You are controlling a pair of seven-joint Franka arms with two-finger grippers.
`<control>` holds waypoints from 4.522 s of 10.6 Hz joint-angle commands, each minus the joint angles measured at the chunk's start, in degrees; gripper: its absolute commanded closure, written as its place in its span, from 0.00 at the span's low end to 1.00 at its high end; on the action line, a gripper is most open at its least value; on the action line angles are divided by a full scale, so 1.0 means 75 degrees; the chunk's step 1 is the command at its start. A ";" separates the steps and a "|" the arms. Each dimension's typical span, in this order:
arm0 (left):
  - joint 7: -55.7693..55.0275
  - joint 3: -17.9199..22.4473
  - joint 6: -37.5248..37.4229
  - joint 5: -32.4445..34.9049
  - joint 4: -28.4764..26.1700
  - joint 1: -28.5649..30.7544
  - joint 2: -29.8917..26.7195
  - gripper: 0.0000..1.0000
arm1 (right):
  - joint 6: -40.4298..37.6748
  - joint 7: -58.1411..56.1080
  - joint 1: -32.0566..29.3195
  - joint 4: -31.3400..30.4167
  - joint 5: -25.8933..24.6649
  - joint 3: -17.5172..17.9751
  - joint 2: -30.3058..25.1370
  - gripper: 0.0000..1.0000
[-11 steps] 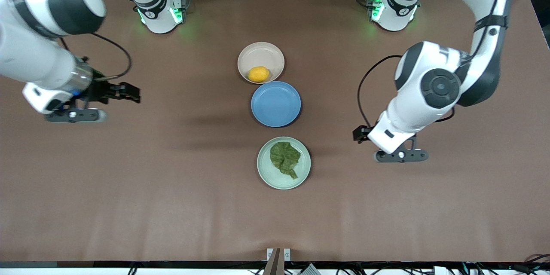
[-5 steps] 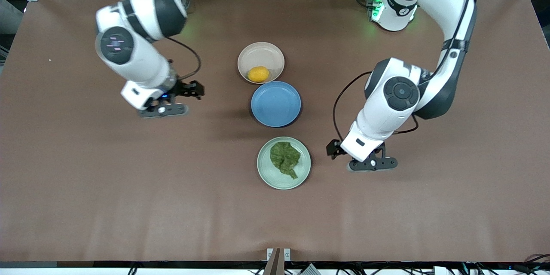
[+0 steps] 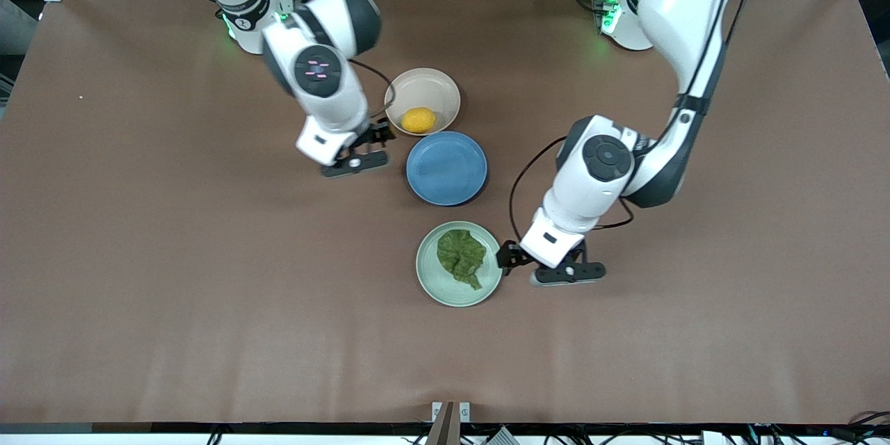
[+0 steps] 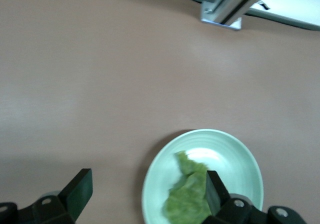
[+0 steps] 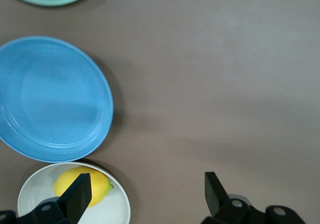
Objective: Pick lemon and lettuce from plates
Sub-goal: 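Lower the right gripper into the bowl while the left gripper lowers onto lettuce, then close the right gripper on the lemon while the left gripper grips the lettuce, then lift the lemon with the right gripper while the left gripper lifts the lettuce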
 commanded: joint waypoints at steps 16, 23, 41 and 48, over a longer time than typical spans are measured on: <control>-0.0822 0.0208 0.2901 -0.0016 0.0291 -0.1262 0.2125 0.00 | 0.2184 0.2166 0.2620 -0.0977 -0.0625 -0.0089 0.1612 0.00; -0.0834 0.0232 0.2901 -0.0016 0.0267 -0.1380 0.2254 0.00 | 0.2184 0.2530 0.2797 -0.0931 -0.0637 -0.0089 0.1718 0.45; -0.1116 0.0221 0.0928 -0.0063 0.0080 -0.0936 0.0511 1.00 | -0.1519 -0.1721 -0.1230 0.1085 -0.0648 -0.0429 0.0230 0.74; 0.0581 0.0221 -0.1575 0.0008 0.0057 0.0118 -0.0102 1.00 | -0.0807 -0.3950 -0.3775 0.0641 -0.0648 -0.0418 0.0230 0.74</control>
